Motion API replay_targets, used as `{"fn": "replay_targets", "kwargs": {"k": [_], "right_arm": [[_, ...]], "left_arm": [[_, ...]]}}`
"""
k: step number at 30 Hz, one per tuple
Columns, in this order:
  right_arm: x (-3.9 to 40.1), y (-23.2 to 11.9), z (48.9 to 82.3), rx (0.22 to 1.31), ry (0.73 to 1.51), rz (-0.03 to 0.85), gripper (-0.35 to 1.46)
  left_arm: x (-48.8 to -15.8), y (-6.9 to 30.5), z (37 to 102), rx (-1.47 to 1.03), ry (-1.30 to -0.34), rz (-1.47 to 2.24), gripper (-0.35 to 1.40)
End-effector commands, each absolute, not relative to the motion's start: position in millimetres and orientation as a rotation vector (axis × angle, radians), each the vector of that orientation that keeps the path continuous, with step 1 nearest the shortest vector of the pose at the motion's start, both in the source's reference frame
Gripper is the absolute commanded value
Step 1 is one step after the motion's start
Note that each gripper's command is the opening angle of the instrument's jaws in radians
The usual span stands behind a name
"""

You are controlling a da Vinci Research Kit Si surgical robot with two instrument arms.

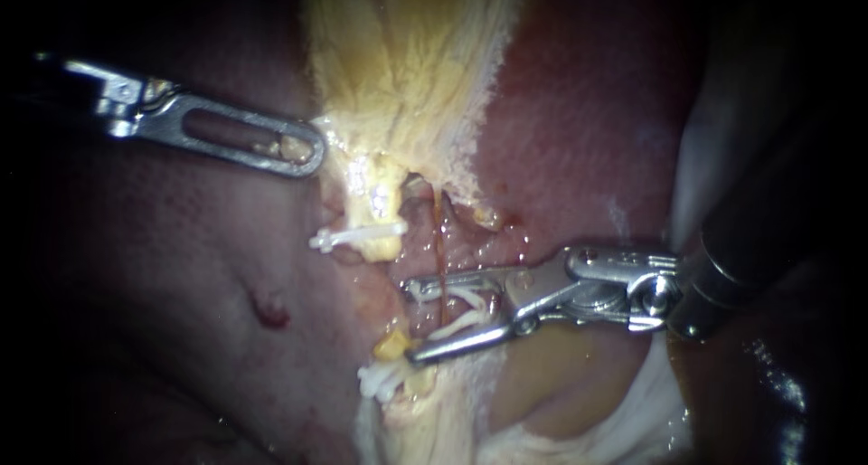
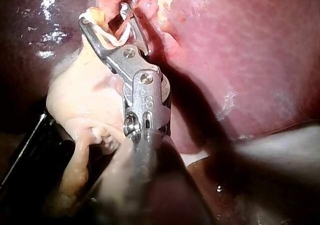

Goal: Clipping first clip right tube

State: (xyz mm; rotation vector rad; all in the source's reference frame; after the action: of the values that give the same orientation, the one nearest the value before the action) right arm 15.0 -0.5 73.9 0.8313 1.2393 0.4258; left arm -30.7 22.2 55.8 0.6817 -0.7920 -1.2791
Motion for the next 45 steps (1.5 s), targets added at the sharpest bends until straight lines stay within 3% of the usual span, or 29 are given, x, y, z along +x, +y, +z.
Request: {"fn": "replay_targets", "kwargs": {"k": [1, 19, 30, 38, 45], "right_arm": [[15.0, -0.5, 73.8, 0.836, 1.246, 0.433, 0.5], [14.7, -1.4, 69.3, 0.956, 1.319, 0.438, 0.49], [14.3, -1.2, 69.2, 0.975, 1.317, 0.45, 0.47], [13.6, -1.0, 69.9, 0.981, 1.315, 0.45, 0.33], [12.8, -0.9, 70.4, 1.003, 1.301, 0.469, 0.01]], "left_arm": [[-30.7, 22.2, 55.8, 0.682, -0.792, -1.279, -0.35], [-30.6, 22.3, 56.0, 0.681, -0.792, -1.279, -0.35], [-30.6, 22.3, 56.0, 0.681, -0.792, -1.279, -0.35], [-30.6, 22.3, 56.0, 0.681, -0.792, -1.279, -0.35], [-30.6, 22.4, 56.1, 0.681, -0.792, -1.279, -0.35]]}}
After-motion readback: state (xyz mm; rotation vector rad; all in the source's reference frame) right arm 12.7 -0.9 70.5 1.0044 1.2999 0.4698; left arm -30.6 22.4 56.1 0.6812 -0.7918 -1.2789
